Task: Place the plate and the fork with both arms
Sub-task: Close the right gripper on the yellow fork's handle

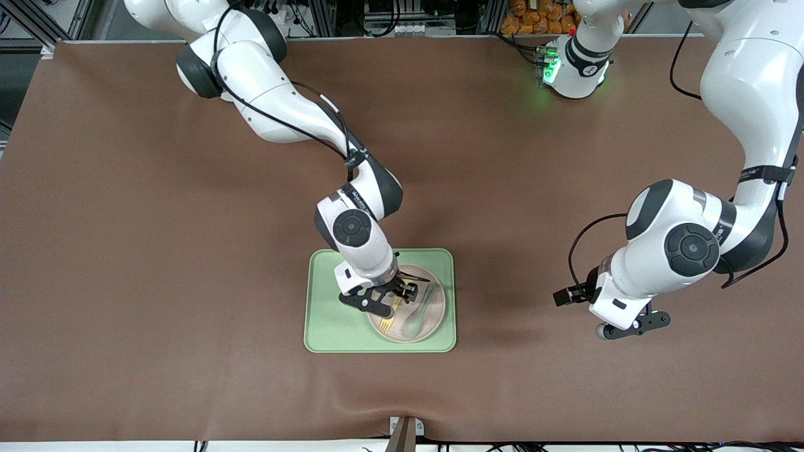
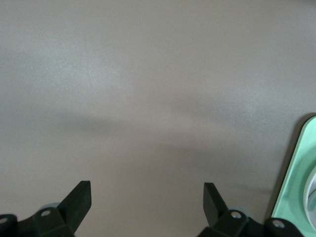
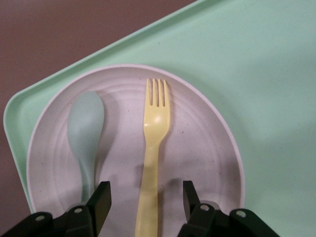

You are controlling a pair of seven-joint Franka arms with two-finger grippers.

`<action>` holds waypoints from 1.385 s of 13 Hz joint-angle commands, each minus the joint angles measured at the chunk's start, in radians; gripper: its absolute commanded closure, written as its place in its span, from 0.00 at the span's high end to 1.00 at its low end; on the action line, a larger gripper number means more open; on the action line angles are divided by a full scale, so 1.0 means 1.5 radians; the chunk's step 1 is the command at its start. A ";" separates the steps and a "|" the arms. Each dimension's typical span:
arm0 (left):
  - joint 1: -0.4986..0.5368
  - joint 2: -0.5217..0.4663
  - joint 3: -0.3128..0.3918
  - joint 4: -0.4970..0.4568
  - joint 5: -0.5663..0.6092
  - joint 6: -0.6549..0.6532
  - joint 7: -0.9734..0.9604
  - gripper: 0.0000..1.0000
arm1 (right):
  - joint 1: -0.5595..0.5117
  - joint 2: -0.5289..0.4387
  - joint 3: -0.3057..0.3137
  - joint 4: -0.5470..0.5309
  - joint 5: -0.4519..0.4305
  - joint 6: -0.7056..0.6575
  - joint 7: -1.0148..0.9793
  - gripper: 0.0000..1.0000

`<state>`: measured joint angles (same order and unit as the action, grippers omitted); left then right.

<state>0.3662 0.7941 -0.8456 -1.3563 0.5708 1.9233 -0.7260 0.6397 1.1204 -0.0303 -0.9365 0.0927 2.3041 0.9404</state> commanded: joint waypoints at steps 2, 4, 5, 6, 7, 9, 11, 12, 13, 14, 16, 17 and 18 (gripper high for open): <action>0.001 -0.005 -0.003 -0.005 0.009 -0.008 -0.014 1.00 | 0.020 0.027 -0.015 0.030 -0.011 -0.006 0.029 0.62; 0.001 -0.005 -0.004 -0.004 0.009 -0.008 -0.014 1.00 | 0.020 0.028 -0.015 0.030 -0.011 -0.006 0.029 0.62; 0.001 -0.005 -0.003 -0.004 0.009 -0.008 -0.014 1.00 | 0.021 0.028 -0.015 0.030 -0.011 -0.006 0.029 0.62; 0.001 -0.005 -0.003 -0.004 0.009 -0.007 -0.014 1.00 | 0.022 0.029 -0.015 0.030 -0.011 -0.006 0.029 0.61; 0.001 -0.005 -0.003 -0.005 0.008 -0.008 -0.014 1.00 | 0.025 0.031 -0.016 0.030 -0.011 -0.006 0.029 0.56; 0.001 -0.005 -0.003 -0.004 0.009 -0.008 -0.014 1.00 | 0.029 0.031 -0.025 0.030 -0.011 -0.007 0.029 0.37; 0.002 -0.005 -0.003 -0.004 0.009 -0.008 -0.014 1.00 | 0.037 0.032 -0.033 0.030 -0.011 -0.008 0.029 0.32; 0.002 -0.007 -0.003 -0.004 0.009 -0.008 -0.014 1.00 | 0.036 0.032 -0.033 0.030 -0.011 -0.009 0.028 0.32; 0.002 -0.007 -0.003 -0.005 0.009 -0.008 -0.014 1.00 | 0.036 0.032 -0.033 0.030 -0.011 -0.009 0.028 0.32; 0.002 -0.007 -0.003 -0.004 0.009 -0.008 -0.014 1.00 | 0.036 0.032 -0.034 0.030 -0.011 -0.008 0.028 0.31; 0.002 -0.007 -0.003 -0.004 0.009 -0.008 -0.014 1.00 | 0.036 0.032 -0.034 0.029 -0.011 -0.007 0.027 0.19; 0.002 -0.007 -0.003 -0.004 0.009 -0.008 -0.014 1.00 | 0.036 0.032 -0.033 0.029 -0.011 -0.008 0.027 0.16; 0.002 -0.007 -0.003 -0.005 0.009 -0.008 -0.014 1.00 | 0.035 0.031 -0.034 0.029 -0.011 -0.012 0.027 0.15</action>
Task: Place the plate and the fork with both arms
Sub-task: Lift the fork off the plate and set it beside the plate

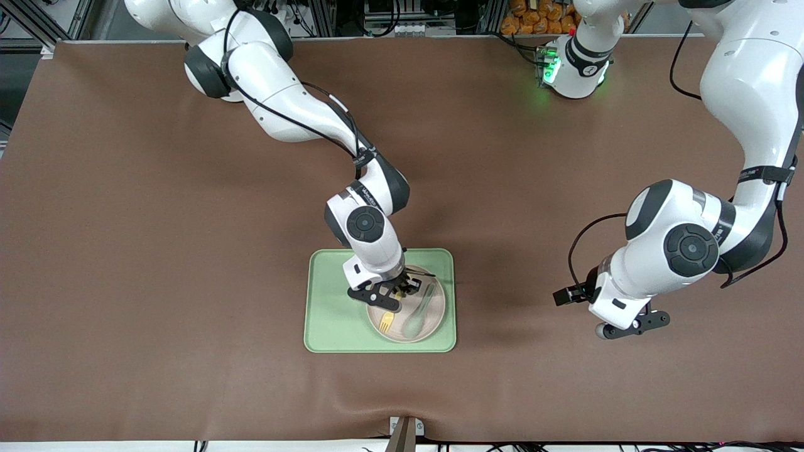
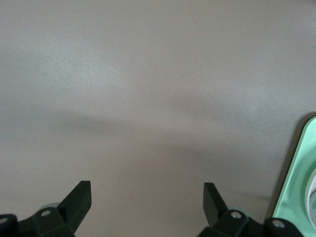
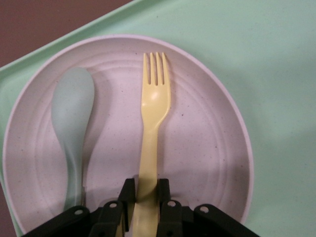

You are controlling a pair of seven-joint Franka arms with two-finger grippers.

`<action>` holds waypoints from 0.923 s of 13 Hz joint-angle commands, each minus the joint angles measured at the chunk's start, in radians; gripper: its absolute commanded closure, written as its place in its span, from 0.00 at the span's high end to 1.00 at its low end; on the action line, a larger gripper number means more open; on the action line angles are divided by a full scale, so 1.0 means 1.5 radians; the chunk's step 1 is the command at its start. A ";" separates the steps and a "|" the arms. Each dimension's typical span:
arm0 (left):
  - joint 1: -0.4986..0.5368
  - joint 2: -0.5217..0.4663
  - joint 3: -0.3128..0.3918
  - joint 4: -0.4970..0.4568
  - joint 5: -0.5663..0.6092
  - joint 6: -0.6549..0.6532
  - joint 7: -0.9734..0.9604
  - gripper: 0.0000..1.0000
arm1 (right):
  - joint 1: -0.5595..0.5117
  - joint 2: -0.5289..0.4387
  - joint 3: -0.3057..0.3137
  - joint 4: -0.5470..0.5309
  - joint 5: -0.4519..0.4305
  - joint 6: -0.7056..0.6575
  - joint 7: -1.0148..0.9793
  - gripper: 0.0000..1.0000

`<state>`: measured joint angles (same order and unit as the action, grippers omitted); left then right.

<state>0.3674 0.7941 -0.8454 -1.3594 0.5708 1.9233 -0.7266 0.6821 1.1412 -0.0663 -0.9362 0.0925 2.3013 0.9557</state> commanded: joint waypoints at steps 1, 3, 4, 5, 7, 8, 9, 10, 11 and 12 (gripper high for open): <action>0.002 -0.007 -0.004 -0.003 0.009 -0.008 -0.014 1.00 | 0.006 0.016 -0.009 0.029 -0.011 -0.009 0.016 0.13; 0.002 -0.007 -0.003 -0.003 0.009 -0.008 -0.014 1.00 | 0.001 0.012 -0.008 0.029 -0.010 -0.015 0.015 0.09; 0.002 -0.007 -0.003 -0.003 0.009 -0.008 -0.014 1.00 | -0.002 0.010 -0.007 0.029 -0.010 -0.026 0.015 0.09; 0.002 -0.007 -0.003 -0.003 0.009 -0.008 -0.014 1.00 | -0.003 0.005 -0.005 0.030 -0.008 -0.040 0.015 0.09; 0.002 -0.005 -0.003 -0.003 0.009 -0.008 -0.014 1.00 | -0.006 -0.015 -0.002 0.030 -0.005 -0.049 0.015 0.09; 0.002 -0.005 -0.003 -0.003 0.009 -0.008 -0.014 1.00 | -0.012 -0.026 -0.001 0.031 -0.002 -0.058 0.014 0.09; 0.002 -0.005 -0.003 -0.003 0.009 -0.008 -0.014 1.00 | -0.018 -0.038 0.002 0.031 0.000 -0.060 0.014 0.09; 0.002 -0.005 -0.003 -0.003 0.009 -0.008 -0.014 1.00 | -0.025 -0.049 0.007 0.030 0.001 -0.065 0.013 0.09; 0.002 -0.005 -0.003 -0.003 0.009 -0.008 -0.014 1.00 | -0.037 -0.060 0.008 0.030 0.002 -0.078 0.007 0.10; 0.002 -0.005 -0.003 -0.003 0.009 -0.008 -0.014 1.00 | -0.053 -0.072 0.015 0.030 0.002 -0.091 -0.016 0.10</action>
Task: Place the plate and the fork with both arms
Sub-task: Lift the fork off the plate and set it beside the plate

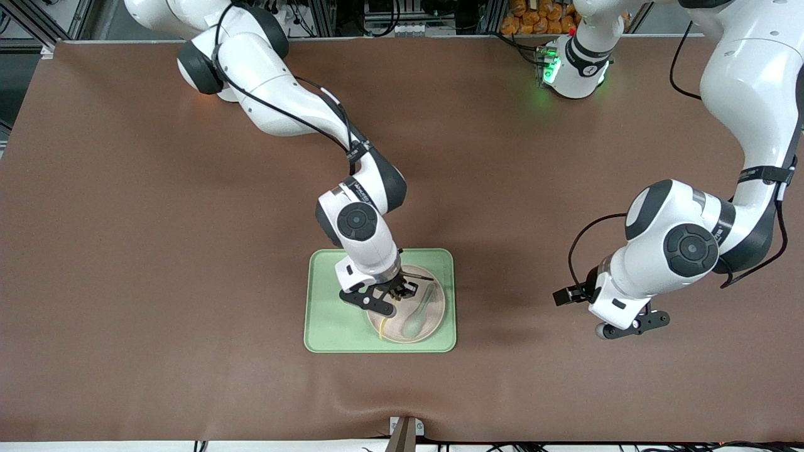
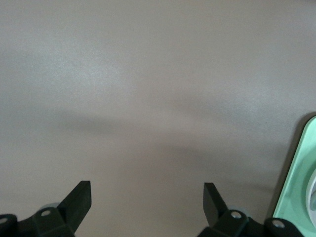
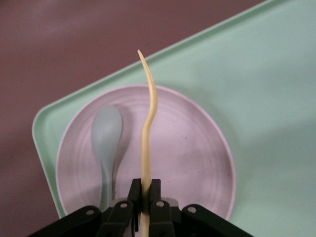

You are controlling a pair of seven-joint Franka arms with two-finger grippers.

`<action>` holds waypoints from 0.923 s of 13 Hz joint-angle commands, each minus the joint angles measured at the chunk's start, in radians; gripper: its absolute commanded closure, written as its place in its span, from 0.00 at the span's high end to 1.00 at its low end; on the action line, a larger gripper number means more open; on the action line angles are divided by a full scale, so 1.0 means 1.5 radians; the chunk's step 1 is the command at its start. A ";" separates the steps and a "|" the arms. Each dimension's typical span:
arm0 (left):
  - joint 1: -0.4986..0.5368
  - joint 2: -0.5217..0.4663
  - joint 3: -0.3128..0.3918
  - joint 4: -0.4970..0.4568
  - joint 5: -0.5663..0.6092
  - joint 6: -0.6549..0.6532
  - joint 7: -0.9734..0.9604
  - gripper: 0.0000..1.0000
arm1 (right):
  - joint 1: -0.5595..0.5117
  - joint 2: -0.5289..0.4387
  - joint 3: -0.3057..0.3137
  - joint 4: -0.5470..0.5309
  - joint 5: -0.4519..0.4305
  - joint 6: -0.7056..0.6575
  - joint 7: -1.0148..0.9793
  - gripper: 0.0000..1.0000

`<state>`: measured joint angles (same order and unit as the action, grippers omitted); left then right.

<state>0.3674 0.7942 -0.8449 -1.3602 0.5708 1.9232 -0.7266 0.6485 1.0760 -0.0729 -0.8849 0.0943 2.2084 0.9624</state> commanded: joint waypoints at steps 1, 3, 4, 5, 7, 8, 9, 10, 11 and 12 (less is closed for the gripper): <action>0.002 -0.005 -0.003 -0.002 0.009 -0.008 -0.014 1.00 | -0.047 -0.033 0.033 -0.005 0.001 -0.033 -0.038 0.10; 0.002 -0.004 -0.003 -0.002 0.009 -0.007 -0.014 1.00 | -0.068 -0.034 0.043 -0.006 0.001 -0.049 -0.087 0.11; 0.002 -0.004 -0.003 -0.002 0.009 -0.007 -0.014 1.00 | -0.070 -0.040 0.042 -0.009 0.003 -0.050 -0.102 0.11; 0.001 -0.004 -0.003 -0.002 0.009 -0.008 -0.014 1.00 | -0.073 -0.045 0.040 -0.015 0.001 -0.057 -0.115 0.11; 0.002 -0.004 -0.003 -0.002 0.009 -0.007 -0.014 1.00 | -0.074 -0.045 0.039 -0.021 -0.005 -0.109 -0.149 0.11; 0.001 -0.005 -0.003 -0.002 0.009 -0.008 -0.014 1.00 | -0.074 -0.045 0.038 -0.021 -0.008 -0.126 -0.156 0.11; 0.002 -0.005 -0.003 -0.002 0.009 -0.008 -0.014 1.00 | -0.077 -0.048 0.036 -0.021 -0.009 -0.141 -0.164 0.09; 0.002 -0.005 -0.003 -0.003 0.009 -0.008 -0.014 1.00 | -0.083 -0.059 0.036 -0.021 -0.009 -0.163 -0.182 0.06; 0.002 -0.005 -0.003 -0.003 0.009 -0.008 -0.014 1.00 | -0.091 -0.068 0.036 -0.021 -0.009 -0.187 -0.195 0.03; 0.002 -0.005 -0.003 -0.003 0.009 -0.008 -0.014 1.00 | -0.100 -0.078 0.036 -0.022 -0.009 -0.204 -0.207 0.03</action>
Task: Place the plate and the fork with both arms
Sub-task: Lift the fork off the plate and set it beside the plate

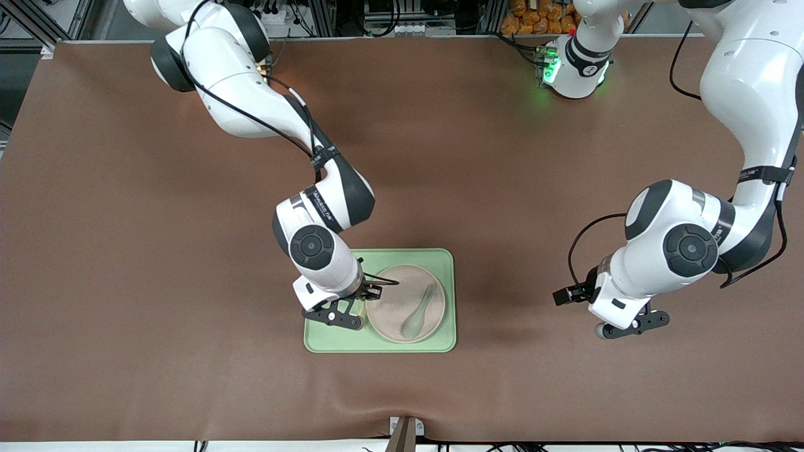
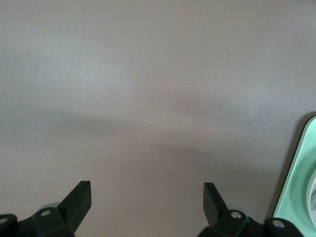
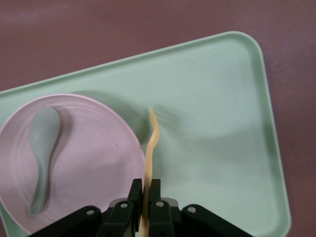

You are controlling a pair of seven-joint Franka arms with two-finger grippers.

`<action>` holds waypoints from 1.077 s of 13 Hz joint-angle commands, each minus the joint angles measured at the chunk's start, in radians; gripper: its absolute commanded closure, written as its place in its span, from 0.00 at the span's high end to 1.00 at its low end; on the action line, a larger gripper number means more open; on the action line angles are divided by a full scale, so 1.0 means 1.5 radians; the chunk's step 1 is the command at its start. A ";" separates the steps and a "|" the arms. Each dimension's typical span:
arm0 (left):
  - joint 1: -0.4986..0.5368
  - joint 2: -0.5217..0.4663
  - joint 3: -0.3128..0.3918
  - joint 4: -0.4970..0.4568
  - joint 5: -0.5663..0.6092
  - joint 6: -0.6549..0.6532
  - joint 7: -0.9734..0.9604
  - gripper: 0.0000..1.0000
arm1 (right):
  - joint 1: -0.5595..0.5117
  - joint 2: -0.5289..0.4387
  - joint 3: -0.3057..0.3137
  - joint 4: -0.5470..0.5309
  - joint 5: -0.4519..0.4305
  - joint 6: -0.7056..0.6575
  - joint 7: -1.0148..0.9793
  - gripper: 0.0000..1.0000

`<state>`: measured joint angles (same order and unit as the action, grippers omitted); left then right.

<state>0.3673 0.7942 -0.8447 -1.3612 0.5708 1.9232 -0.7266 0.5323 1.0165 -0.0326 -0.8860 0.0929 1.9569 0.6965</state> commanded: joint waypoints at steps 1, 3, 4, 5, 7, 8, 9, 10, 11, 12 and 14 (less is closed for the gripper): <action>0.004 -0.005 -0.003 -0.003 0.009 -0.008 -0.014 1.00 | -0.029 -0.043 0.009 -0.025 -0.008 -0.041 -0.044 0.03; 0.012 -0.012 -0.003 -0.003 0.009 -0.010 -0.005 1.00 | -0.032 -0.043 0.009 -0.041 -0.009 -0.020 -0.050 0.03; 0.027 -0.015 -0.007 -0.003 0.009 -0.019 -0.002 1.00 | -0.032 -0.044 0.009 -0.058 -0.010 -0.001 -0.051 0.03; 0.042 -0.021 -0.025 -0.002 0.009 -0.039 0.006 1.00 | -0.032 -0.044 0.008 -0.074 -0.011 0.022 -0.051 0.03; 0.095 -0.043 -0.074 -0.003 0.009 -0.087 0.033 1.00 | -0.028 -0.045 0.008 -0.117 -0.020 0.070 -0.051 0.03; 0.129 -0.054 -0.103 -0.003 0.009 -0.111 0.040 1.00 | -0.025 -0.046 0.008 -0.132 -0.020 0.087 -0.048 0.05; 0.159 -0.066 -0.130 -0.002 0.009 -0.122 0.040 1.00 | -0.023 -0.045 0.007 -0.138 -0.021 0.091 -0.046 0.13; 0.178 -0.075 -0.142 -0.001 0.009 -0.126 0.039 1.00 | -0.019 -0.045 0.008 -0.142 -0.021 0.091 -0.044 0.14; 0.194 -0.085 -0.151 -0.001 0.008 -0.127 0.039 1.00 | -0.016 -0.045 0.007 -0.145 -0.021 0.091 -0.043 0.15; 0.202 -0.091 -0.154 -0.001 0.008 -0.128 0.039 1.00 | -0.013 -0.045 0.007 -0.150 -0.024 0.092 -0.042 0.14; 0.204 -0.107 -0.153 -0.001 0.009 -0.141 0.039 1.00 | -0.005 -0.045 0.007 -0.165 -0.028 0.105 -0.039 0.15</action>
<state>0.6667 0.6646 -1.0665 -1.3427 0.5708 1.7370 -0.6683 0.5153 0.9820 -0.0266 -1.0737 0.0730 2.0894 0.6282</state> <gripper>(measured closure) 0.000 0.850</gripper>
